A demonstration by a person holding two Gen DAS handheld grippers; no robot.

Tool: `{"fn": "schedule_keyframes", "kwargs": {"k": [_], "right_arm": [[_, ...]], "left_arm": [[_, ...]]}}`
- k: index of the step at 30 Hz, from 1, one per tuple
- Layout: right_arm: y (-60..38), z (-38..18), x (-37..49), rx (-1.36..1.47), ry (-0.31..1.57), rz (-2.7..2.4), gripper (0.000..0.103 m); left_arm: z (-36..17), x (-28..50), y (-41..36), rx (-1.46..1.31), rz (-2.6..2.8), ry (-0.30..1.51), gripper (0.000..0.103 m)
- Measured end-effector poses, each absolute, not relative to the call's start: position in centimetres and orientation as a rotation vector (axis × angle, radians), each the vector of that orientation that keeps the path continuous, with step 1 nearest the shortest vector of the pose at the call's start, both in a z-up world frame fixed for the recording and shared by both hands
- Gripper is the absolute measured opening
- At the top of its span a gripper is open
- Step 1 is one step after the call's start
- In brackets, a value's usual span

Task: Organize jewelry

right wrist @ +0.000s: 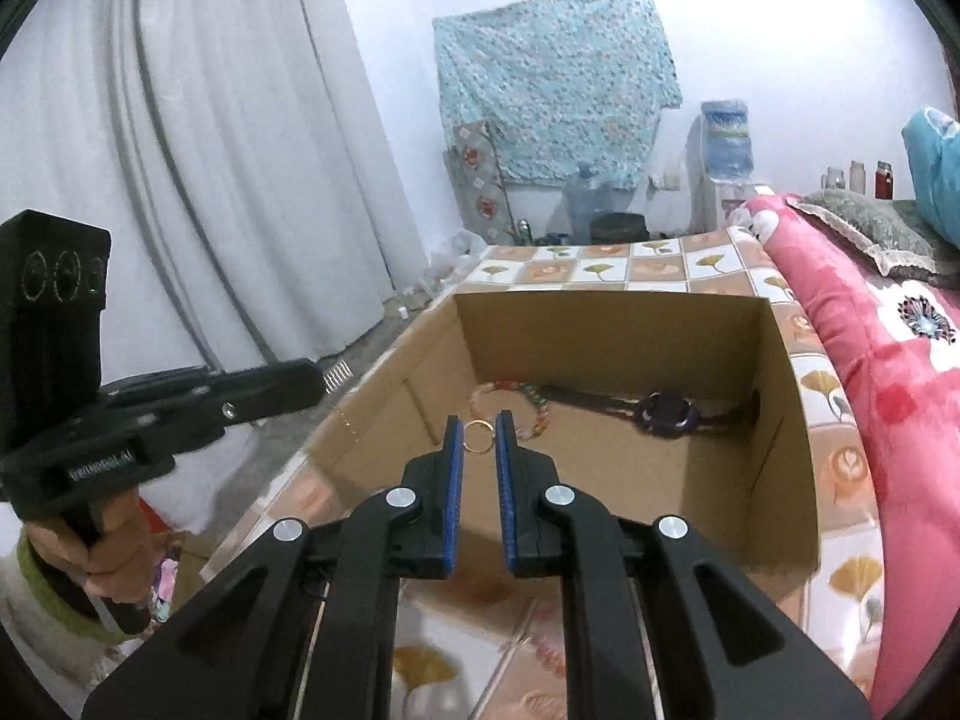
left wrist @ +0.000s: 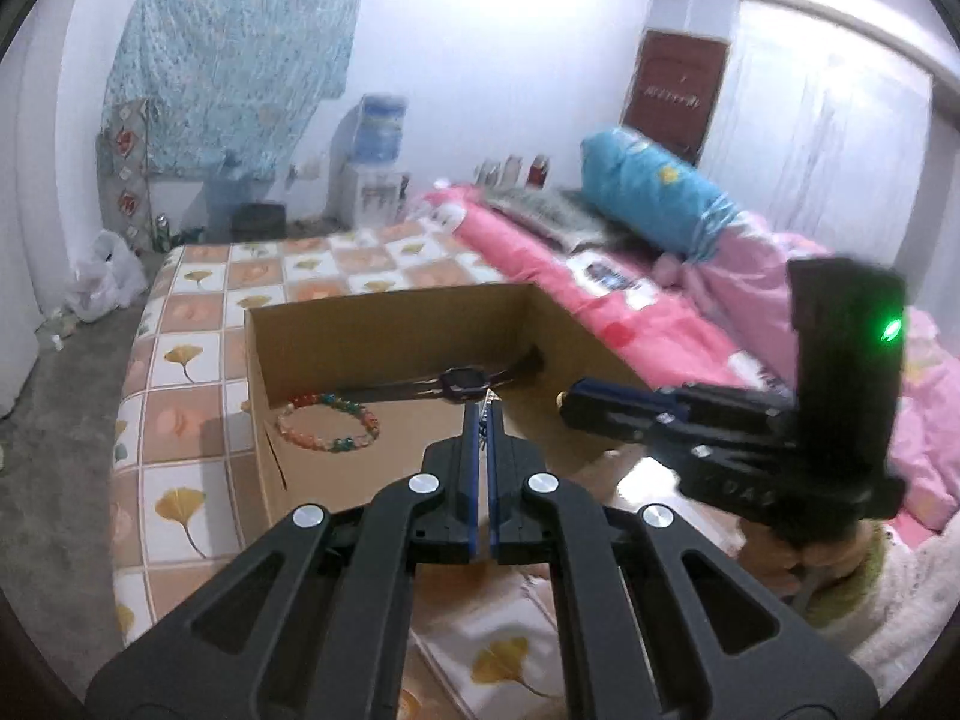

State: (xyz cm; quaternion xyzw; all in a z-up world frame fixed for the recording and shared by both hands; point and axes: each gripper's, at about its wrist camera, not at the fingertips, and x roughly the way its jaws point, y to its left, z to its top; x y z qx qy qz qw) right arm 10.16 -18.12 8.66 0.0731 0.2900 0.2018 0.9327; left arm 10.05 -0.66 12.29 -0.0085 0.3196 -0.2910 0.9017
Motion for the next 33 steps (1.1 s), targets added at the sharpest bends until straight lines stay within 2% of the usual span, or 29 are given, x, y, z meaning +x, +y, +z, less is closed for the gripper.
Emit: {"fn": "schedule_keyframes", "kwargs": {"k": [5, 14, 16, 17, 21, 28, 33], "right_arm": [[-19.4, 7.4, 15.6, 0.175, 0.749, 0.392, 0.011], [-21.1, 4.6, 21.7, 0.187, 0.950, 0.331, 0.011], [-21.1, 4.4, 21.9, 0.173, 0.958, 0.315, 0.012], [-21.2, 4.2, 22.0, 0.175, 0.960, 0.313, 0.012], [-21.9, 3.9, 22.2, 0.198, 0.963, 0.300, 0.013], [-23.5, 5.0, 21.3, 0.237, 0.918, 0.281, 0.014], [-24.8, 6.6, 19.7, 0.272, 0.850, 0.287, 0.015]], "left_arm": [[9.3, 16.2, -3.4, -0.003, -0.600, 0.841, 0.001], [4.2, 22.0, -6.2, -0.024, -0.575, 1.012, 0.002], [3.8, 22.3, -6.4, -0.041, -0.575, 1.045, 0.007], [3.5, 22.5, -6.4, -0.045, -0.571, 1.059, 0.017], [3.4, 22.6, -6.1, -0.061, -0.563, 1.056, 0.025], [4.1, 22.0, -5.6, -0.060, -0.537, 1.043, 0.028], [5.7, 20.8, -4.9, -0.068, -0.538, 0.954, 0.034]]}}
